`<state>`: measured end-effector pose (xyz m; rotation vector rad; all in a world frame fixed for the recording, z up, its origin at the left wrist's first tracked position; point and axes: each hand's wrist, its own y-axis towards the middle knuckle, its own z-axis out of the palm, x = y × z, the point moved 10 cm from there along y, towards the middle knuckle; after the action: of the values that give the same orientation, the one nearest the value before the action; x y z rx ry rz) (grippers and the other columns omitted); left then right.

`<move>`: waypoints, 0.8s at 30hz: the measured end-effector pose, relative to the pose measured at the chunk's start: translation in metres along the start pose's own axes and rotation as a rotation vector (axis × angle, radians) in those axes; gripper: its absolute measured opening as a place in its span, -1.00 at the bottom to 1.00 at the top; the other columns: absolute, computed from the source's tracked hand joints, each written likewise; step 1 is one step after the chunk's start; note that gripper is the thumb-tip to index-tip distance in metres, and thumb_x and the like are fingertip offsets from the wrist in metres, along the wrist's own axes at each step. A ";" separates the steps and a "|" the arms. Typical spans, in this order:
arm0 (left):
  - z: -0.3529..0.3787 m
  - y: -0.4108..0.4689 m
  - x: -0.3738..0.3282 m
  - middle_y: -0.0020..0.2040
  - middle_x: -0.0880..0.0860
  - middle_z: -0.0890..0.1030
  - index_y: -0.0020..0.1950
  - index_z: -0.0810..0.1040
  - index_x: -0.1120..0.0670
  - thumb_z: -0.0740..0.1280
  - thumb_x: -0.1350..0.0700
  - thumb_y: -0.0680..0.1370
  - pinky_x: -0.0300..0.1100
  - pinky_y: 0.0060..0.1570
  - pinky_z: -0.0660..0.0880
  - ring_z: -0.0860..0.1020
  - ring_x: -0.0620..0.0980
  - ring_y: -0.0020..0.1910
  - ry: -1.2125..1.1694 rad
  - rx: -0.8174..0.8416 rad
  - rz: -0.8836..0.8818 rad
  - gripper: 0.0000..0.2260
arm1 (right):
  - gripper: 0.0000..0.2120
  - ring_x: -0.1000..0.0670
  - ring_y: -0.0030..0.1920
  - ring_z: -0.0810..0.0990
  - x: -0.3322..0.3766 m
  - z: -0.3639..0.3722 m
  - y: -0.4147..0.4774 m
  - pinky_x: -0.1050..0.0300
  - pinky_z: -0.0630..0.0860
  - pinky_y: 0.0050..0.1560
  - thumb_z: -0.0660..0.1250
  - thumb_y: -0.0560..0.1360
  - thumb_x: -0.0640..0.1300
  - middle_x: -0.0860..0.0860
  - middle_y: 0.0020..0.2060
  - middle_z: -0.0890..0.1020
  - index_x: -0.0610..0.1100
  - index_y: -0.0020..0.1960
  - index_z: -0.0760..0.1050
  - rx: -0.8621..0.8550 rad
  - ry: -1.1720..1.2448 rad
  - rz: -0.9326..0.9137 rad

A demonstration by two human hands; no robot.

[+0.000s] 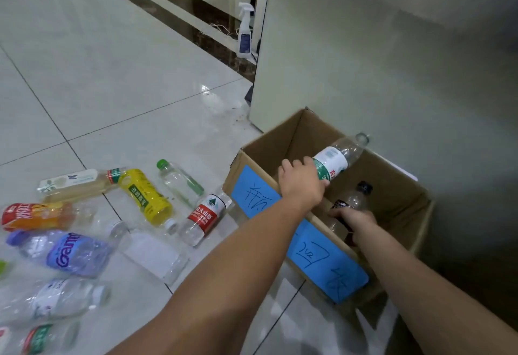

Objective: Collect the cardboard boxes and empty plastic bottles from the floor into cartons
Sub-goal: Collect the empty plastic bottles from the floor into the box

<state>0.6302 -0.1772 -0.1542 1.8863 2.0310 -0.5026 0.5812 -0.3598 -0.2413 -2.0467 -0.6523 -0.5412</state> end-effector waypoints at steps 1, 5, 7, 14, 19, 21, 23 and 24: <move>0.006 -0.001 -0.002 0.26 0.17 0.49 0.34 0.34 0.14 0.29 -0.19 0.52 0.03 0.31 0.25 0.36 0.17 0.26 0.073 0.026 0.011 -0.46 | -0.44 -0.15 -0.16 0.51 -0.005 0.002 0.004 -0.01 0.53 -0.06 0.58 0.20 -0.08 -0.18 -0.03 0.54 -0.28 0.09 0.47 0.018 -0.034 0.006; 0.028 -0.007 -0.005 0.32 0.22 0.46 0.41 0.32 0.17 0.21 -0.19 0.56 0.16 0.46 -0.03 0.35 0.22 0.35 0.333 0.162 0.074 -0.43 | -0.73 -0.11 -0.28 0.48 -0.013 0.028 -0.003 0.03 0.49 -0.17 0.40 0.46 -0.10 -0.18 -0.26 0.50 -0.31 -0.08 0.45 0.179 -0.142 0.085; 0.031 -0.010 -0.006 0.38 0.23 0.41 0.39 0.38 0.12 0.11 -0.19 0.60 0.20 0.46 -0.10 0.26 0.23 0.42 0.418 0.188 0.122 -0.49 | -0.79 -0.09 -0.30 0.41 -0.010 0.037 -0.008 0.09 0.39 -0.30 0.26 0.57 -0.11 -0.17 -0.29 0.44 -0.29 -0.05 0.44 0.239 -0.203 0.076; -0.015 -0.003 0.011 0.59 0.13 -0.05 0.55 0.16 0.01 -0.11 -0.08 0.67 0.11 0.46 -0.29 -0.19 0.17 0.55 0.376 -0.052 0.218 -0.55 | -0.58 -0.06 -0.16 0.56 0.057 0.057 -0.016 0.00 0.57 -0.07 0.17 0.57 0.02 -0.08 -0.14 0.56 -0.24 0.29 0.45 0.024 -0.067 -0.194; -0.067 -0.007 0.087 0.59 0.13 -0.09 0.57 0.03 -0.03 -0.07 0.01 0.68 0.09 0.46 -0.30 -0.20 0.18 0.55 0.365 -0.194 0.074 -0.57 | -0.52 -0.21 0.35 0.39 0.145 0.105 -0.097 -0.04 0.37 0.29 0.22 0.56 -0.09 -0.20 0.37 0.37 -0.28 0.41 0.27 -0.222 -0.245 -0.678; -0.080 -0.017 0.126 0.58 0.13 -0.13 0.57 0.01 -0.01 -0.03 0.05 0.67 0.09 0.46 -0.32 -0.23 0.18 0.54 0.382 -0.185 -0.003 -0.55 | -0.52 -0.19 0.39 0.33 0.168 0.148 -0.142 -0.03 0.30 0.35 0.20 0.56 -0.14 -0.19 0.41 0.31 -0.28 0.43 0.23 -0.187 -0.276 -0.942; -0.087 -0.031 0.169 0.58 0.12 -0.18 0.58 -0.04 0.01 -0.02 0.06 0.66 0.09 0.45 -0.34 -0.26 0.19 0.53 0.414 -0.151 -0.104 -0.52 | -0.51 -0.14 0.44 0.25 0.168 0.199 -0.170 -0.01 0.25 0.39 0.17 0.57 -0.17 -0.16 0.46 0.24 -0.25 0.46 0.17 -0.098 -0.342 -1.075; -0.090 -0.039 0.192 0.58 0.12 -0.20 0.58 -0.06 0.02 -0.02 0.06 0.66 0.10 0.45 -0.33 -0.27 0.20 0.53 0.434 -0.134 -0.158 -0.52 | -0.50 -0.11 0.47 0.21 0.163 0.223 -0.181 0.01 0.22 0.42 0.16 0.58 -0.18 -0.14 0.48 0.21 -0.24 0.48 0.15 -0.044 -0.360 -1.114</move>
<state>0.5768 0.0321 -0.1616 1.8853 2.4272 0.0170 0.6198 -0.0460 -0.1437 -1.6727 -2.0327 -0.7898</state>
